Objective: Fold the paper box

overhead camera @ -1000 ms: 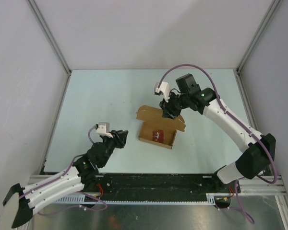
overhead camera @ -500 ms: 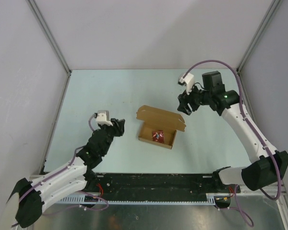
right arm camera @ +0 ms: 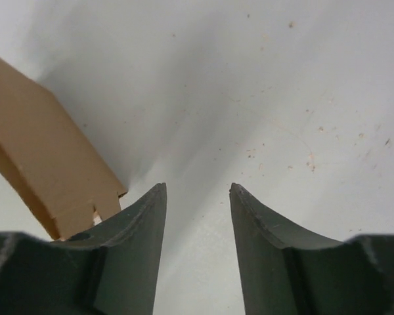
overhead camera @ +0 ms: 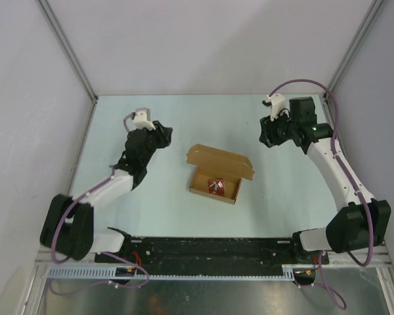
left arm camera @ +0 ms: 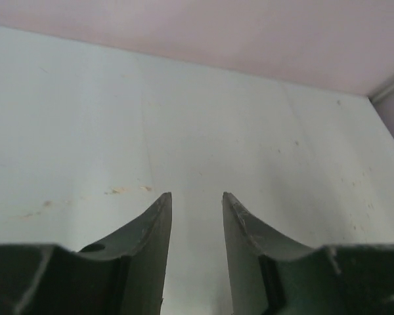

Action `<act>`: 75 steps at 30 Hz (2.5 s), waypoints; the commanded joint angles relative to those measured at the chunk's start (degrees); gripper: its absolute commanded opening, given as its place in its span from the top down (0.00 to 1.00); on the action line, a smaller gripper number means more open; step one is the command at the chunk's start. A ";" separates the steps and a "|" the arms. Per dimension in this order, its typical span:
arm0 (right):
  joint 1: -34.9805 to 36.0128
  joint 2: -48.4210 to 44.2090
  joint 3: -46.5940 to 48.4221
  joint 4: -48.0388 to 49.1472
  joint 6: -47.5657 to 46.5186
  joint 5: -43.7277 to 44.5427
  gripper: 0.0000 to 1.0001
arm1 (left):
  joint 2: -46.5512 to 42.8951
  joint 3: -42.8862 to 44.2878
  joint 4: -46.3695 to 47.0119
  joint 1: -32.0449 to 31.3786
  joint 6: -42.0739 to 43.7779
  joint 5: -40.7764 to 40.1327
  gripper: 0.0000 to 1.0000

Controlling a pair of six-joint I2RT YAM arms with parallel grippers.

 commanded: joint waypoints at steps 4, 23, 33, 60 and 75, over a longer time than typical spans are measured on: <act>-2.22 6.39 0.12 -0.51 0.73 2.80 0.70 | 15.95 8.94 1.10 2.18 -0.73 14.90 0.67; -2.13 14.91 0.20 -16.85 -7.53 -3.96 1.00 | 23.97 10.01 -1.19 1.66 0.76 28.10 1.00; -0.90 16.94 0.29 -21.96 -10.96 -9.50 1.00 | 20.45 4.30 -1.10 -3.96 1.38 27.13 1.00; 1.30 23.09 4.33 -25.30 -11.67 -12.75 1.00 | 12.10 -2.74 -1.10 -6.95 1.03 23.79 1.00; 1.82 24.76 5.65 -28.02 -13.69 -19.25 1.00 | 9.82 -2.91 -1.01 -9.68 0.50 23.71 1.00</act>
